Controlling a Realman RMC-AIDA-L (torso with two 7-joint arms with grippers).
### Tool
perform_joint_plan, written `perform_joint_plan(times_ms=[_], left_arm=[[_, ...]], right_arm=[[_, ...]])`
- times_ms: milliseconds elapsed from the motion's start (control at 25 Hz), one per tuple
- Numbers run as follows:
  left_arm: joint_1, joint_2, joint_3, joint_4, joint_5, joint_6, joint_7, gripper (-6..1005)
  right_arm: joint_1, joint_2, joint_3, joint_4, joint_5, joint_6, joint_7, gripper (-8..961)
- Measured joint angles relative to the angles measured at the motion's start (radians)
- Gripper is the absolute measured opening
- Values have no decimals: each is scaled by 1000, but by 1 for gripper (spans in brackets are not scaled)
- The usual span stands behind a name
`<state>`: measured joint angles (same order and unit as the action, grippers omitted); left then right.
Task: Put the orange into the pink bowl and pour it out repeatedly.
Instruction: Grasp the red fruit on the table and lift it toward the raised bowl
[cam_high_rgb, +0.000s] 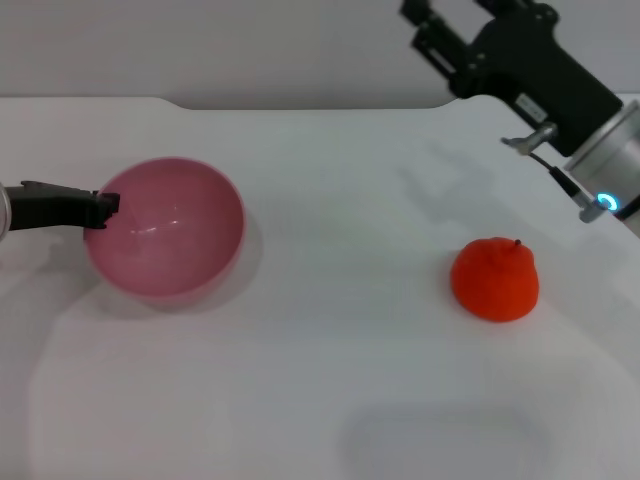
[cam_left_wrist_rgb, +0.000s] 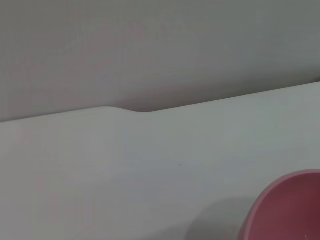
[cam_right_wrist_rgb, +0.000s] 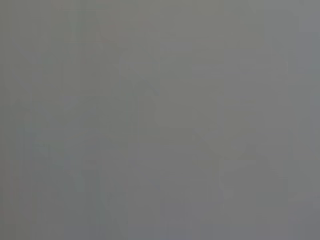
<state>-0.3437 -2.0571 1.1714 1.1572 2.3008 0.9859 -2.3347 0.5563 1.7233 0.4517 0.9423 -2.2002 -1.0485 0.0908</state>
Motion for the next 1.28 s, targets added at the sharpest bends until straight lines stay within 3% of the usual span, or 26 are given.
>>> perform_joint_plan(times_ms=[160, 320, 440, 640, 800, 920, 1040, 1120, 1280], left_arm=[[-2, 0, 3, -2, 0, -4, 0, 47], [-6, 0, 4, -10, 0, -8, 0, 47], [-8, -1, 5, -15, -1, -12, 1, 47], [-10, -1, 5, -20, -25, -20, 18, 47], [-14, 0, 3, -20, -48, -21, 24, 47], [-27, 1, -3, -19, -54, -17, 24, 47], [-41, 3, -4, -19, -54, -9, 18, 47], [-56, 3, -4, -18, -54, 13, 11, 47], [-97, 5, -9, -9, -54, 92, -23, 47]], right_arm=[[-107, 4, 243, 158, -310, 274, 2, 602], [-240, 39, 483, 382, -594, 631, 2, 602], [-332, 69, 614, 576, -706, 890, -22, 602], [-375, 116, 781, 821, -709, 1332, -92, 602], [-344, 190, 897, 914, -644, 1650, -199, 602], [-295, 269, 1051, 927, -471, 1897, -357, 602], [-242, 327, 1216, 910, -302, 2112, -475, 603], [-224, 340, 1269, 904, -267, 2197, -489, 603], [-216, 341, 1295, 899, -258, 2330, -485, 603]])
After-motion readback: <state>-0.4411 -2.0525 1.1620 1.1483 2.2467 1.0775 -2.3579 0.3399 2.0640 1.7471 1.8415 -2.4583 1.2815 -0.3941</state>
